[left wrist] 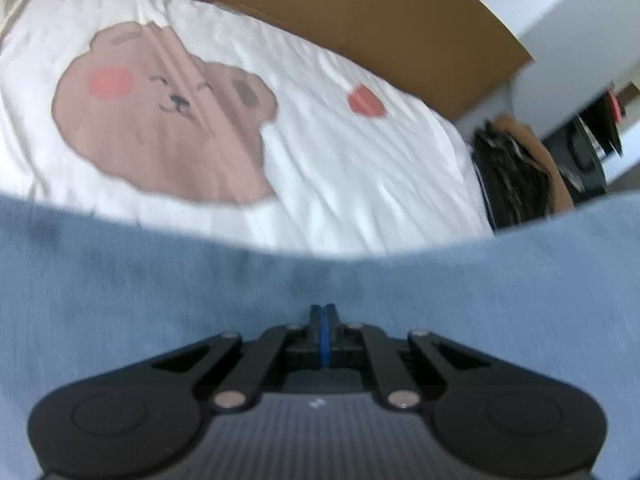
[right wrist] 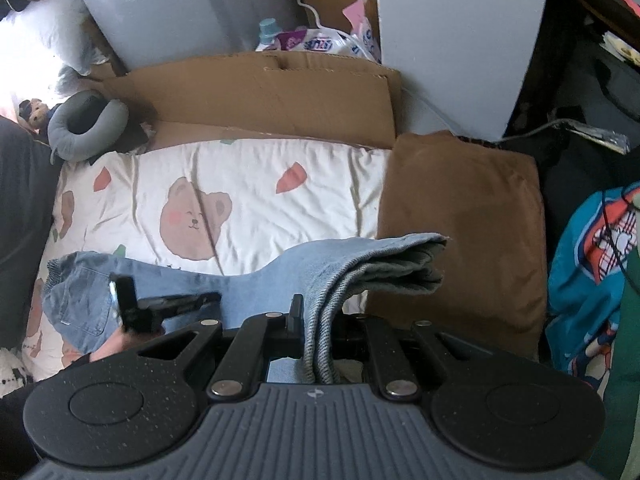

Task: Fold clothes

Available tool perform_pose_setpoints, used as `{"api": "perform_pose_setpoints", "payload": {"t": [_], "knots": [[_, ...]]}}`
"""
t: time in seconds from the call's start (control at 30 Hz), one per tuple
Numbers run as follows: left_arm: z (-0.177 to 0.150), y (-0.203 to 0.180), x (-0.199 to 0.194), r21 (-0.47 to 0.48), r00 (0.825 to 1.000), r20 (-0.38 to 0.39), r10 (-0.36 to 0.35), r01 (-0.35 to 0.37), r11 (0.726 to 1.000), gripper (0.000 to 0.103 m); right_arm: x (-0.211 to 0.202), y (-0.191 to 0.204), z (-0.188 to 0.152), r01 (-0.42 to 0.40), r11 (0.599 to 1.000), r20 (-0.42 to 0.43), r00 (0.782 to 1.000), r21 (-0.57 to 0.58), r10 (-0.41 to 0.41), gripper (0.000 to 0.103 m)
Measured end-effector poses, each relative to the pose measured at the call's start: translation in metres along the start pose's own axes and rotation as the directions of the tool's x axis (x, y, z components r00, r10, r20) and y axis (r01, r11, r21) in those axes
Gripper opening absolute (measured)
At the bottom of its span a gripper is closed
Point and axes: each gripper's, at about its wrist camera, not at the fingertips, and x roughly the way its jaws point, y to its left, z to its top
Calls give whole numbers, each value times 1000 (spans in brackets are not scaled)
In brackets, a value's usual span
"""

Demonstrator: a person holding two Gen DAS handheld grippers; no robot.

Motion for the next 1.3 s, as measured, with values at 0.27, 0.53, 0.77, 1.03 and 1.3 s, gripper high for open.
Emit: {"api": "perform_pose_setpoints", "payload": {"t": [0.27, 0.53, 0.77, 1.03, 1.3], "knots": [[-8, 4, -7, -33, 1000, -3, -24, 24, 999, 4, -8, 23, 15, -15, 999, 3, 1000, -46, 15, 9], [-62, 7, -46, -26, 995, -77, -70, 68, 997, 7, -18, 58, 36, -44, 993, -3, 999, -110, 44, 9], [-105, 14, -74, -38, 974, -176, -142, 137, 990, 17, -23, 108, 61, -60, 978, -46, 998, -199, 52, 9], [-128, 26, -84, -64, 940, -264, -216, 207, 976, 18, -21, 163, 83, -86, 963, -64, 995, -256, 72, 9], [-132, 42, -115, -97, 935, -232, -270, 254, 962, 29, -5, 221, 99, -141, 950, -89, 989, -279, 120, 9]]}}
